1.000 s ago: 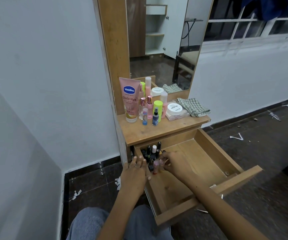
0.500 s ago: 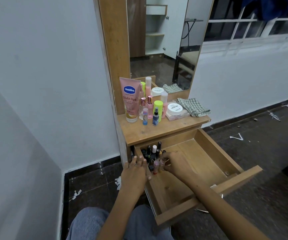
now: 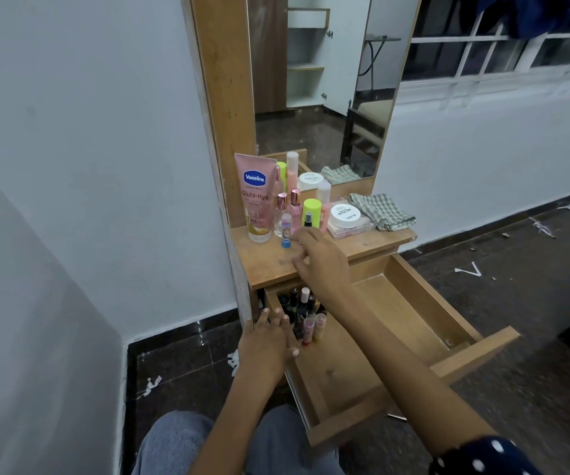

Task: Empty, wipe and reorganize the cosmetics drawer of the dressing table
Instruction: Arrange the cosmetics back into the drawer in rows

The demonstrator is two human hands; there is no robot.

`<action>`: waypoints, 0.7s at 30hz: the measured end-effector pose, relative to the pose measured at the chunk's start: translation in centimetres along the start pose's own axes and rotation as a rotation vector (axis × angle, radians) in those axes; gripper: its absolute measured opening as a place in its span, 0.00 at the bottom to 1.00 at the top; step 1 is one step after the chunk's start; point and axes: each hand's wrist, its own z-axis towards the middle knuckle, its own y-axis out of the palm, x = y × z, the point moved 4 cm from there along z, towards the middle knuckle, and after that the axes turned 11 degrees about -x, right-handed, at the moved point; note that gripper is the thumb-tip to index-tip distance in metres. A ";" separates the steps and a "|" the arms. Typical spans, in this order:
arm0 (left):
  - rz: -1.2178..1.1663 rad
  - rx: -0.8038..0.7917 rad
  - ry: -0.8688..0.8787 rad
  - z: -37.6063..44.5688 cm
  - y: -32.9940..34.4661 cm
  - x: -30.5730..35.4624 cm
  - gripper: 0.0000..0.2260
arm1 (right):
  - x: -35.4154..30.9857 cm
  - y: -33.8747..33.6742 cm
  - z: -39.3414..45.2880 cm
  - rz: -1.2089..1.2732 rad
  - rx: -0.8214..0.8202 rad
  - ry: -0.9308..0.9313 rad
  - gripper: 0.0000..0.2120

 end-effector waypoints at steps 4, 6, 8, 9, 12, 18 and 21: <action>-0.015 -0.010 0.001 0.0 -0.2 0.0 0.30 | -1.1 1.3 3.2 -0.107 0.013 0.033 0.24; -0.009 -0.014 0.003 0.0 -0.2 0.0 0.30 | -1.2 1.8 4.2 -0.126 0.006 0.060 0.27; -0.017 -0.019 0.004 0.1 -0.1 0.0 0.30 | -1.2 2.0 4.6 -0.128 0.035 0.076 0.24; -0.022 -0.020 0.003 0.1 -0.1 0.0 0.30 | -1.3 1.9 4.7 -0.135 0.067 0.082 0.20; -0.027 -0.021 0.003 0.1 -0.1 0.0 0.30 | -1.4 1.5 4.4 -0.144 0.109 0.076 0.15; -0.023 0.007 0.015 0.0 0.1 0.0 0.30 | 1.2 -0.6 0.1 0.118 -0.025 0.131 0.10; -0.030 0.030 0.023 0.0 0.2 0.0 0.30 | 3.5 -2.4 -2.9 0.202 -0.157 0.158 0.10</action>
